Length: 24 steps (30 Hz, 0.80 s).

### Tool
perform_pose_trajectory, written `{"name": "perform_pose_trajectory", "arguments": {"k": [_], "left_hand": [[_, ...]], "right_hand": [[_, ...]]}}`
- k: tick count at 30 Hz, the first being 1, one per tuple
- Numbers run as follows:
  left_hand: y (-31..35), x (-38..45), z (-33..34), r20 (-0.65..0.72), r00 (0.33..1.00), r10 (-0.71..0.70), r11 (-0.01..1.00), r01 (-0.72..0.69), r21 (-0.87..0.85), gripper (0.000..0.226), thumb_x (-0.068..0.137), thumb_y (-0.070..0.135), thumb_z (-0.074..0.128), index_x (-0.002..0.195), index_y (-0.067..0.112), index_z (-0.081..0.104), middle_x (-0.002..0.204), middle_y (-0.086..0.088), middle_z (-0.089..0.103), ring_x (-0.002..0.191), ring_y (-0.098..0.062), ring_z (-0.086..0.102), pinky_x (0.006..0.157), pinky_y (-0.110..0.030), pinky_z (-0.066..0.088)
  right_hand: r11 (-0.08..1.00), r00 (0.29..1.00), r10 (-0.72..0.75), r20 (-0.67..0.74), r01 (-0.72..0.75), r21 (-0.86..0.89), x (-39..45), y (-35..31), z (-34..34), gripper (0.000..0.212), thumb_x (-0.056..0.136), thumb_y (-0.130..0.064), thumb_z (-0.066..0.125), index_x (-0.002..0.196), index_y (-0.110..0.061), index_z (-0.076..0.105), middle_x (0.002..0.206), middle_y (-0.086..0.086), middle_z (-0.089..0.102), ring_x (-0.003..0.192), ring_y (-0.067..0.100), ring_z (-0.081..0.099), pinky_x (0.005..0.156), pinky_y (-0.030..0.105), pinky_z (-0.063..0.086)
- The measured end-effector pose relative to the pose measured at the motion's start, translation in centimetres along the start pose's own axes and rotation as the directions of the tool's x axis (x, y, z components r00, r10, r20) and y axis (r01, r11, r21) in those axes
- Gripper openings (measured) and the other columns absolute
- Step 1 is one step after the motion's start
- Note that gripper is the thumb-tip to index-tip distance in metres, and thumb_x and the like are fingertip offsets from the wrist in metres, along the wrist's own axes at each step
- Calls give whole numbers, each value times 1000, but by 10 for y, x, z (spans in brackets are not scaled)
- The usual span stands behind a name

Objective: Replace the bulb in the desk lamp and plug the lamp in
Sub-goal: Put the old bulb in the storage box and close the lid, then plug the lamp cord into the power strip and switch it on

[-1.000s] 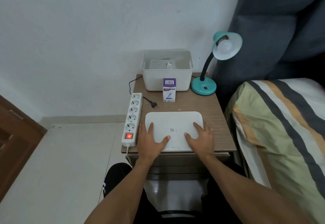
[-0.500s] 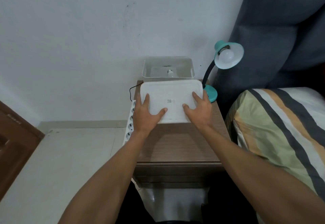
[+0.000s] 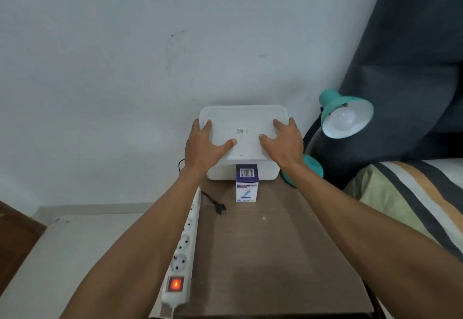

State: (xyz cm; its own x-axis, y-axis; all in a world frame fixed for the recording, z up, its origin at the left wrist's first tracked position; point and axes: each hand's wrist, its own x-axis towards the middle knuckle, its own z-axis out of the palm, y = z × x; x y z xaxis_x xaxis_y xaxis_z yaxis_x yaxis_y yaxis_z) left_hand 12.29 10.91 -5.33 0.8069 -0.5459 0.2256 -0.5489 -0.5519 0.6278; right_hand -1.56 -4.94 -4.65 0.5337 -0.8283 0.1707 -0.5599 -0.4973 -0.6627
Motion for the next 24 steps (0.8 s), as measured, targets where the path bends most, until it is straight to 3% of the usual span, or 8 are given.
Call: {"name": "perform_pose_trajectory", "arguments": {"k": [4,7,10,14,18,22,24], "left_hand": [[-5,23,8,37,999,-2,1000,1,23,95,79,64,78,149,7,49,153,-13,44,139,-32,47,108,-37,43],[-8,33,11,58,998,-8,1000,6,28,84,80,62,79,135,2,58,134,-14,54,125,-34,55,95,-34,45],[-5,37,12,86,996,-12,999,9,33,81,81,59,81,132,0,60,133,-16,55,125,-34,55,98,-35,45],[-3,36,13,114,993,-27,999,24,32,81,81,57,81,133,-1,60,135,-15,55,127,-33,54,99,-35,44],[-5,34,14,122,992,-43,999,40,22,82,81,59,79,135,1,58,137,-14,53,128,-32,54,99,-35,45],[-8,34,14,187,982,-36,998,25,64,94,85,69,69,151,7,44,149,-15,43,138,-35,47,108,-41,45],[-10,33,9,239,970,-42,998,29,56,96,87,70,65,156,9,38,155,-15,37,145,-34,40,115,-43,42]], "right_hand": [[1000,999,12,50,-11,-29,25,-1,13,67,85,-43,63,144,-14,49,152,16,36,135,34,41,103,42,42],[998,998,15,63,-11,-68,37,-1,18,59,85,-40,62,137,-12,56,137,14,47,125,33,49,86,35,43],[995,998,18,57,-12,-95,41,2,20,49,83,-40,61,121,-10,64,112,8,50,112,30,54,74,30,38],[996,996,23,83,-15,-89,40,10,24,47,85,-41,61,117,-7,65,115,12,53,108,30,56,72,30,37],[996,995,30,99,-22,-82,41,11,26,56,86,-43,60,131,-10,60,123,12,52,117,30,53,78,31,41],[994,985,51,163,-35,-101,42,14,27,64,86,-51,57,139,-14,53,139,15,45,130,34,46,94,38,46],[992,980,89,181,-70,-108,38,13,24,71,90,-54,56,148,-16,44,154,16,32,141,33,33,107,45,41]]}}
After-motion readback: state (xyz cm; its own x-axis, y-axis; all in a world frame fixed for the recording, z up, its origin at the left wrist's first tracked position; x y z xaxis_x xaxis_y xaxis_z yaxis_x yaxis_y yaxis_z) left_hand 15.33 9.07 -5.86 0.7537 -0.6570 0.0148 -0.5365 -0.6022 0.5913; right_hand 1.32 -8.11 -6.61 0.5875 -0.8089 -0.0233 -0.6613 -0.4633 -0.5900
